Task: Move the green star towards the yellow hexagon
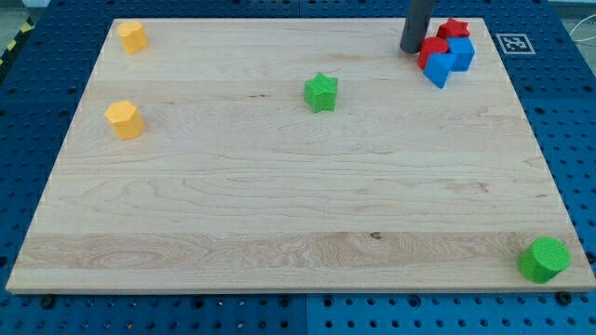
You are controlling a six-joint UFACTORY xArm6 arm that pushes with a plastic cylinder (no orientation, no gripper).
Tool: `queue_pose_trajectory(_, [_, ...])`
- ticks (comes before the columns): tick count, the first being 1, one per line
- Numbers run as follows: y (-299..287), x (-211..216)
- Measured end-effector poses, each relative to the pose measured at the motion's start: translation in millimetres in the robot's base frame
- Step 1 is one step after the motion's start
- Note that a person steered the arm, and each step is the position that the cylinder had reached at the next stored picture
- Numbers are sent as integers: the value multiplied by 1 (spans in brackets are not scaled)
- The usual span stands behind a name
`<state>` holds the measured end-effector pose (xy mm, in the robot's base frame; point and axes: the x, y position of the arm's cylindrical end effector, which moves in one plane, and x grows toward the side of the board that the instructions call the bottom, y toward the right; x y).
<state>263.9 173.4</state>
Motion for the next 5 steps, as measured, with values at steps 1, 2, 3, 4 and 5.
queue_pose_trajectory(1, [9,1])
queue_pose_trajectory(2, [7,1])
queue_pose_trajectory(3, [-17,4])
queue_pose_trajectory(4, [-55,17])
queue_pose_trajectory(5, [-81,22])
